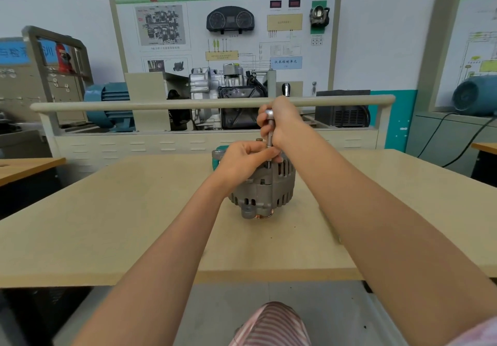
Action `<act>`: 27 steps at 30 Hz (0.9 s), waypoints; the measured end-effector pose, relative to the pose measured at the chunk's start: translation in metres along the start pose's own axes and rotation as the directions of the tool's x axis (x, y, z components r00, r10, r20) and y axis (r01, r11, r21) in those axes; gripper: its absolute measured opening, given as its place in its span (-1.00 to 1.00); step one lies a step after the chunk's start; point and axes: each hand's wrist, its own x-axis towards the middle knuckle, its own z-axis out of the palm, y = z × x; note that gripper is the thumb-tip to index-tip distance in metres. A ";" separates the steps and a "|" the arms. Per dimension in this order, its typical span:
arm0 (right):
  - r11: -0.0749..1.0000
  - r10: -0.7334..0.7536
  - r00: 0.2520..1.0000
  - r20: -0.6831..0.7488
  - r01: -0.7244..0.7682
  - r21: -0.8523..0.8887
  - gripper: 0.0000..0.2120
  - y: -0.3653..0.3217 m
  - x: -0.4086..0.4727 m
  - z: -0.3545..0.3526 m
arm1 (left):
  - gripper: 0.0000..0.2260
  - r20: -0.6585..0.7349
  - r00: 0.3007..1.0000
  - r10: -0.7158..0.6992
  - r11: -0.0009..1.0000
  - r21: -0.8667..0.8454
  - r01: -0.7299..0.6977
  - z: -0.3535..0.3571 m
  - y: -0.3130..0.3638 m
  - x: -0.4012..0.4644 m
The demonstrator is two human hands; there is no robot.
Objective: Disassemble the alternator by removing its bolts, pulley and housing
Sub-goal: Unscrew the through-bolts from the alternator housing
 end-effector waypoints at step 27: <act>0.979 -0.171 0.963 -0.209 0.190 0.074 -0.75 0.008 0.000 0.004 | -0.82 -0.064 0.998 0.001 1.000 0.017 0.000 0.007 0.003 0.000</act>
